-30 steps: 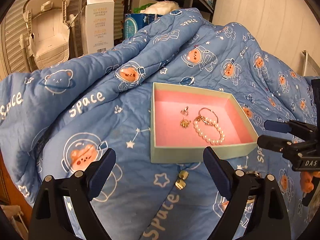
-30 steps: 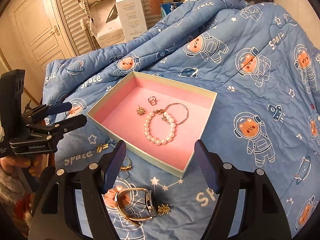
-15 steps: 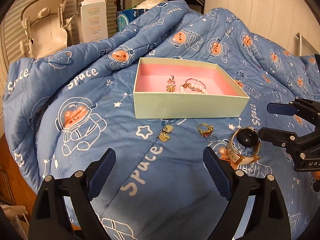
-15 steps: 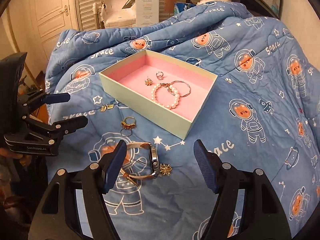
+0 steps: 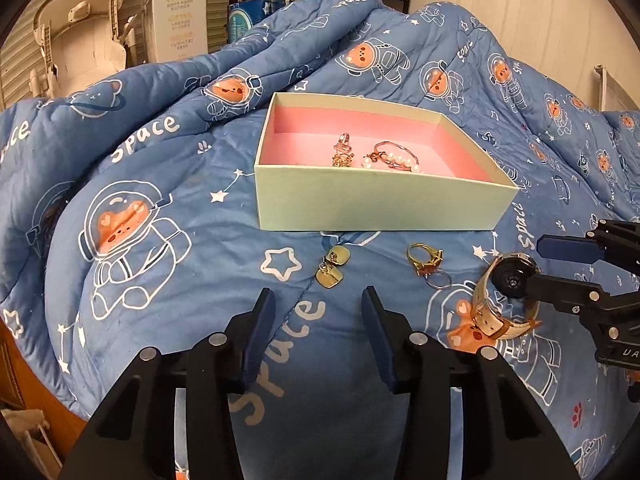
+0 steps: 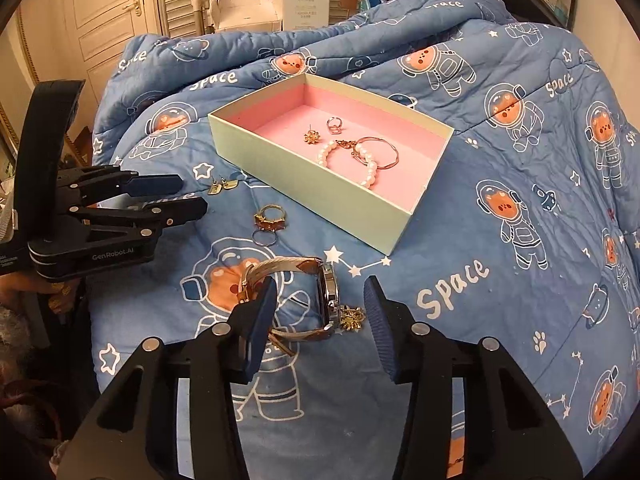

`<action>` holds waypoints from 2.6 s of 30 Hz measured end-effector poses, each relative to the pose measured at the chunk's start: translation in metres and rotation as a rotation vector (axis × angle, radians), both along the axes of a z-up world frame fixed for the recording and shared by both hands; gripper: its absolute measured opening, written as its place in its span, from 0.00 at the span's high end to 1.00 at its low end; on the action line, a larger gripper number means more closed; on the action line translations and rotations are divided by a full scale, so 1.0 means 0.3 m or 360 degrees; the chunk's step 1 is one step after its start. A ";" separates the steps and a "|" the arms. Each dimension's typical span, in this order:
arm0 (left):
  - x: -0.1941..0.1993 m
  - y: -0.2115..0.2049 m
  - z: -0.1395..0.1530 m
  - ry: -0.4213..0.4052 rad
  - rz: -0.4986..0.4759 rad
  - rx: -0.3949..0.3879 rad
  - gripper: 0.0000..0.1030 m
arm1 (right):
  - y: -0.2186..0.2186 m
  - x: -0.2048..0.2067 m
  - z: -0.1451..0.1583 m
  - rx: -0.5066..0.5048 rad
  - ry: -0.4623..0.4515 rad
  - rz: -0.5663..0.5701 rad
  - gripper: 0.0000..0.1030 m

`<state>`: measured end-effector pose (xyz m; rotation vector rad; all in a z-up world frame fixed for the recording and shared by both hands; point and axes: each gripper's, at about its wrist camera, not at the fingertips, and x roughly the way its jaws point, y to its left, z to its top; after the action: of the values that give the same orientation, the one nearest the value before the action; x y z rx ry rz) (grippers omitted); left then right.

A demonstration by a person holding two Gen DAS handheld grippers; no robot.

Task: Organize jewelry
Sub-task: 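Grasp the gold square charm with the left tool while the right grasps the white-strap watch, then carry the gold charm and the watch over the pink-lined box with both tools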

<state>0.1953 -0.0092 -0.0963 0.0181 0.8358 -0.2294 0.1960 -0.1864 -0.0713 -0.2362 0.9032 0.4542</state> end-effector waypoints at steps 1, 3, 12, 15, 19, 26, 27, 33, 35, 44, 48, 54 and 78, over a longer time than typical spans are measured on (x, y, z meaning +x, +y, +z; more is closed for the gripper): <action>0.008 -0.001 -0.002 0.0002 -0.0004 -0.0003 0.58 | -0.002 0.005 -0.002 0.0002 0.0007 -0.0005 0.61; 0.024 -0.002 -0.007 0.0007 -0.0009 0.0001 0.61 | -0.002 0.013 -0.006 0.0002 0.0021 -0.0008 0.62; 0.060 -0.021 -0.017 0.0009 -0.0086 0.0012 0.77 | 0.004 0.030 -0.023 -0.0002 0.0054 -0.0002 0.71; 0.060 -0.020 -0.019 0.0005 -0.0105 0.0008 0.79 | 0.007 0.035 -0.026 -0.0005 0.0061 -0.0002 0.73; 0.054 -0.024 -0.020 0.0003 -0.0139 -0.0005 0.86 | 0.013 0.039 -0.034 -0.0017 0.0075 0.0006 0.78; 0.047 -0.025 -0.023 0.0002 -0.0140 -0.0033 0.86 | 0.015 0.049 -0.057 -0.0040 0.0113 -0.0009 0.85; 0.046 -0.023 -0.023 0.0001 -0.0138 -0.0037 0.86 | 0.014 0.049 -0.059 -0.0039 0.0115 -0.0008 0.86; 0.026 -0.014 -0.019 0.0000 -0.0117 -0.0080 0.86 | 0.006 0.049 -0.060 -0.0010 0.0124 -0.0004 0.88; 0.014 -0.013 -0.017 0.0000 -0.0113 -0.0097 0.86 | 0.004 0.047 -0.059 0.0002 0.0123 -0.0008 0.88; -0.041 0.003 -0.002 0.0001 -0.0077 -0.0195 0.86 | -0.002 0.025 -0.037 0.0054 0.0109 0.0004 0.88; -0.060 0.007 0.008 0.0002 -0.0074 -0.0225 0.86 | -0.006 0.012 -0.020 0.0121 0.0127 0.0004 0.88; -0.091 0.008 0.039 -0.0010 -0.0080 -0.0271 0.86 | -0.016 -0.001 0.015 0.0267 0.0175 -0.0002 0.88; 0.140 -0.009 0.218 0.0031 -0.0160 -0.0257 0.86 | -0.050 0.198 0.199 0.0563 0.0150 -0.0040 0.88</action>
<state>0.2373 -0.0120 -0.0309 -0.0939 0.8348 -0.3921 0.2555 -0.2014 -0.0118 0.1208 0.8999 0.5964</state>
